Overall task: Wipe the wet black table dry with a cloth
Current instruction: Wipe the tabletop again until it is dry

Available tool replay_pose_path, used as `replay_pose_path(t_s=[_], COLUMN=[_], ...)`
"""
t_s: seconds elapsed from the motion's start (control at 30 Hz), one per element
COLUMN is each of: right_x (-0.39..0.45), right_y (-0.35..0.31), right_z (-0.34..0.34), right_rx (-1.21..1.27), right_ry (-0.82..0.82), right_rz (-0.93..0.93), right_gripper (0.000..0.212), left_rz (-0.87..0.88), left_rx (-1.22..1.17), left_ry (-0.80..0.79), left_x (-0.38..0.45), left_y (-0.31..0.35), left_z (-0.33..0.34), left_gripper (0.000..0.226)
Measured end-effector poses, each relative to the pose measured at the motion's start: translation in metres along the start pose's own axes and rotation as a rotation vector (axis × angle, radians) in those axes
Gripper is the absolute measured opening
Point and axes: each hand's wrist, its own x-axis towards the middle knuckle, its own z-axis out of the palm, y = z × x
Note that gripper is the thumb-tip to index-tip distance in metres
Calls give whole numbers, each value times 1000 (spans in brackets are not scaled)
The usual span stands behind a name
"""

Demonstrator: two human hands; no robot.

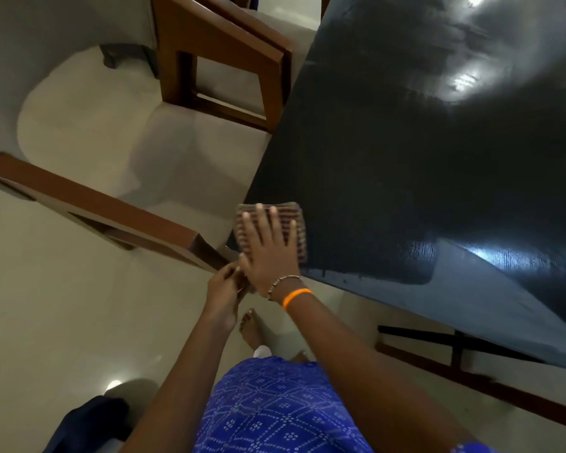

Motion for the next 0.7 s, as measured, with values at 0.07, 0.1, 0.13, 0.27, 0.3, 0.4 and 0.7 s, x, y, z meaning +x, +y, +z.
replay_pose_path(t_s=[0.07, 0.1, 0.13, 0.27, 0.3, 0.4, 0.7], right_x=[6, 7, 7, -20, -30, -64, -201], right_y=[-16, -17, -12, 42, 53, 92, 238], right_z=[4, 6, 7, 5, 5, 5, -20], right_rx=[-20, -55, -88, -167, -186, -196, -154], right_ry=[-38, -48, -43, 105, 123, 131, 139], right_rz=[-118, -167, -207, -203, -209, -194, 310], right_gripper=[73, 73, 73, 69, 67, 66, 73], left_rz=[-54, -89, -123, -196, -196, -209, -297], left_rx=[-48, -78, -95, 13, 22, 60, 244], left_ry=[-38, -51, -63, -136, -163, -265, -435], left_x=[-3, -4, -5, -11, -14, -26, -42], left_y=[-5, -8, -11, -16, -15, -10, -28], left_z=[-4, -7, -7, 17, 21, 38, 87], left_gripper=[28, 29, 29, 31, 31, 28, 28])
